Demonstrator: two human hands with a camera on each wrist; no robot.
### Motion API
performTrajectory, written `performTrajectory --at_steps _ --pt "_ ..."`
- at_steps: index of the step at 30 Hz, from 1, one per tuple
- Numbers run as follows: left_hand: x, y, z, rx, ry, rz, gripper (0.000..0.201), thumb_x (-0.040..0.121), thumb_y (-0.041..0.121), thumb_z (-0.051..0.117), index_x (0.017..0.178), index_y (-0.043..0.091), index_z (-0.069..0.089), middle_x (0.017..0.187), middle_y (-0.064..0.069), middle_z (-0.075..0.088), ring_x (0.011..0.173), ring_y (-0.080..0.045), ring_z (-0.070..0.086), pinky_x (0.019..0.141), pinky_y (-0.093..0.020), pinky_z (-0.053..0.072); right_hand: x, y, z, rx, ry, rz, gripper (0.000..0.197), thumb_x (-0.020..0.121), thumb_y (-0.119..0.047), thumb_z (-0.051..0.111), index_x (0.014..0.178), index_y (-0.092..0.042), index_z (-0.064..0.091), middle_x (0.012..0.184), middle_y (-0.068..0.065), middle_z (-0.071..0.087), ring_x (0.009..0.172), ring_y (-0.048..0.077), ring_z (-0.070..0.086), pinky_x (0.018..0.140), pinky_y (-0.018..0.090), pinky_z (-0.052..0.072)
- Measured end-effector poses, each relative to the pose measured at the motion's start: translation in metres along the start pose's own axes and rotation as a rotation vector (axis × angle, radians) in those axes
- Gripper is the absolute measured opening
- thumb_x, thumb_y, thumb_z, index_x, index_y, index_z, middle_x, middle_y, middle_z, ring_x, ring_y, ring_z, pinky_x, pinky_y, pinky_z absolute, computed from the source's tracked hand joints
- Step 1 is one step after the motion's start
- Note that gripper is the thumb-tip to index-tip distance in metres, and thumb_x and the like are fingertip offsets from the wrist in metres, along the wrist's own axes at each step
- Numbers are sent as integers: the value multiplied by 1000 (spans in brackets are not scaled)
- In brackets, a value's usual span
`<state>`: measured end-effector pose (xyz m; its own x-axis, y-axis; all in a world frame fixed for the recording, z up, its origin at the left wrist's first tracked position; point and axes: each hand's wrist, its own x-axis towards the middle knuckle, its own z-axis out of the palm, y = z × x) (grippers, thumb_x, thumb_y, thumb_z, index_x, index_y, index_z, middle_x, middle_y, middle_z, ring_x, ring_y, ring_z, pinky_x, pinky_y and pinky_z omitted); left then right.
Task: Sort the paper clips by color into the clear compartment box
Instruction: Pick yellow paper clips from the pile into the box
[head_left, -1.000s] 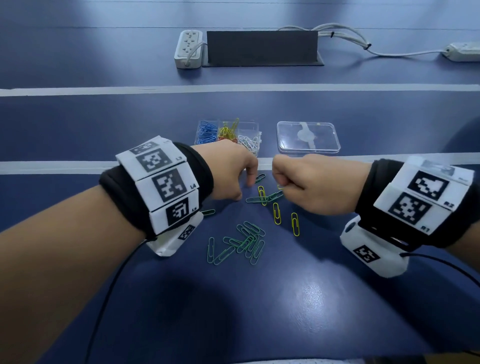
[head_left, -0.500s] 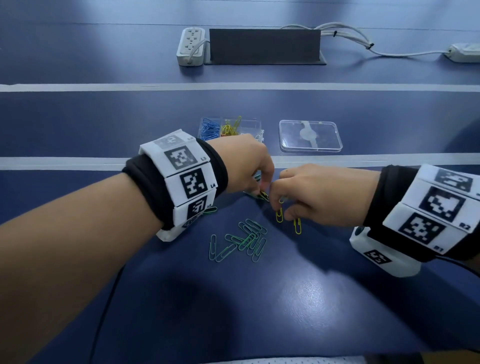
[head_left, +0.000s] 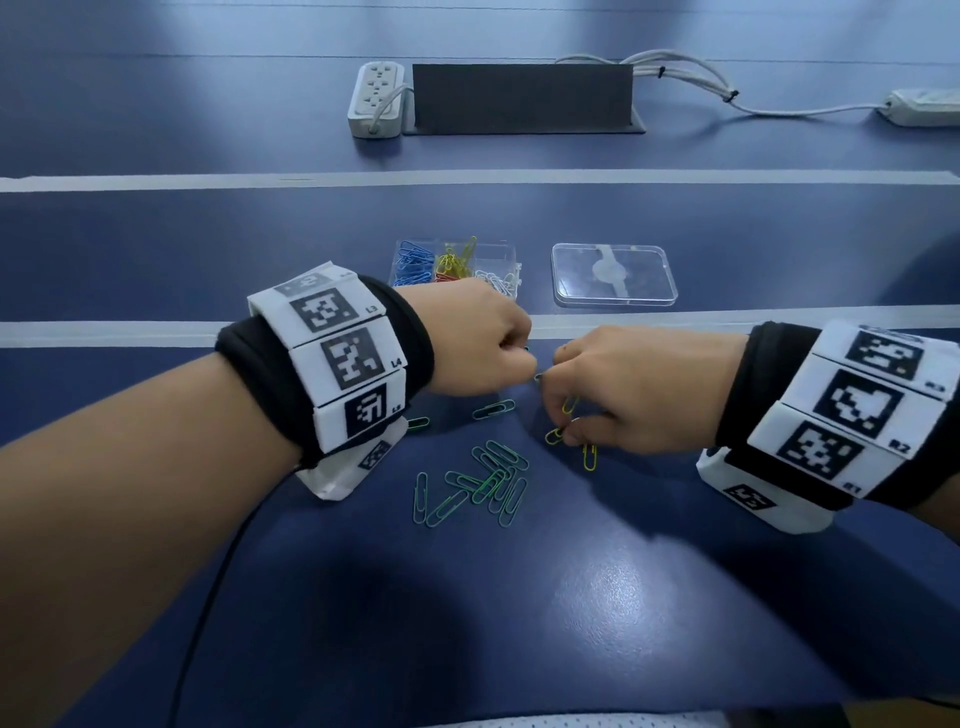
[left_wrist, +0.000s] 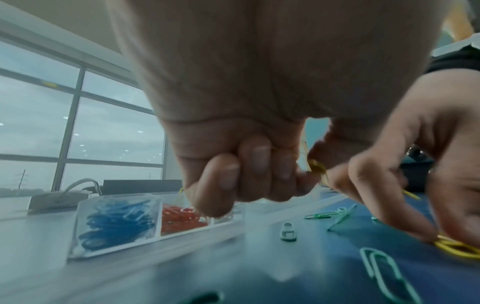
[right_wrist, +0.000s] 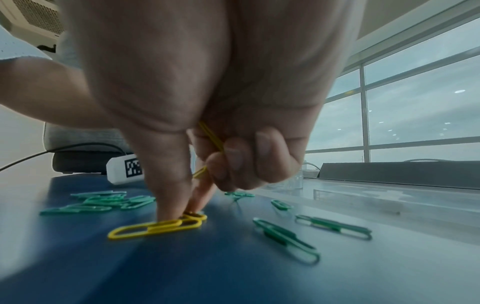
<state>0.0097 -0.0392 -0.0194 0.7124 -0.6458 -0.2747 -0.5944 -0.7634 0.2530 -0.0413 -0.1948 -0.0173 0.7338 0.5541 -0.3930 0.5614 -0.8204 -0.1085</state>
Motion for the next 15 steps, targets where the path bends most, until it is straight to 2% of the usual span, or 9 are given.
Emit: performTrajectory --at_steps 2,4,6,8,10,12,15 --pt "-1 2 -2 -79 0 -25 31 81 33 37 56 15 39 55 -2 39 59 -20 39 58 -27 36 -2 -1 2 -10 26 5 19 86 -31 53 94 -16 61 95 2 61 83 21 53 79 33 46" --pt "-3 6 -5 -135 14 -25 28 69 35 31 53 13 29 54 -5 31 55 -21 31 54 -28 31 -3 -1 3 -12 56 30 25 83 -32 45 86 -11 59 89 8 64 81 28 57 76 39 48" --pt "-5 9 -6 -175 41 -29 25 65 34 30 52 13 26 54 -5 29 55 -22 27 52 -29 31 -3 -1 1 44 92 63 30 77 -36 34 67 -13 51 68 7 57 64 27 51 66 39 46" --pt "-6 9 -6 -202 78 -29 30 69 36 34 51 13 27 53 -5 27 54 -21 26 52 -29 30 -4 1 -2 102 100 118 30 75 -36 29 57 -15 39 53 3 43 51 17 39 59 34 37" --pt "-5 6 -4 -176 96 -8 42 84 38 44 52 13 35 52 -5 28 52 -18 26 52 -29 29 -6 4 -3 48 84 122 34 86 -35 31 57 -16 35 51 1 37 49 14 34 59 31 30" --pt "-4 1 -4 -145 66 0 46 92 43 44 60 9 47 53 -3 36 51 -17 33 55 -29 32 -9 7 2 -43 25 101 39 94 -38 32 59 -22 28 54 -3 36 49 12 34 61 29 28" --pt "-3 -7 -6 -150 29 -32 39 94 45 42 65 19 42 60 4 42 60 -14 42 59 -28 34 -14 10 8 -3 -58 94 29 95 -44 35 72 -28 30 60 -8 41 56 14 40 64 33 37"
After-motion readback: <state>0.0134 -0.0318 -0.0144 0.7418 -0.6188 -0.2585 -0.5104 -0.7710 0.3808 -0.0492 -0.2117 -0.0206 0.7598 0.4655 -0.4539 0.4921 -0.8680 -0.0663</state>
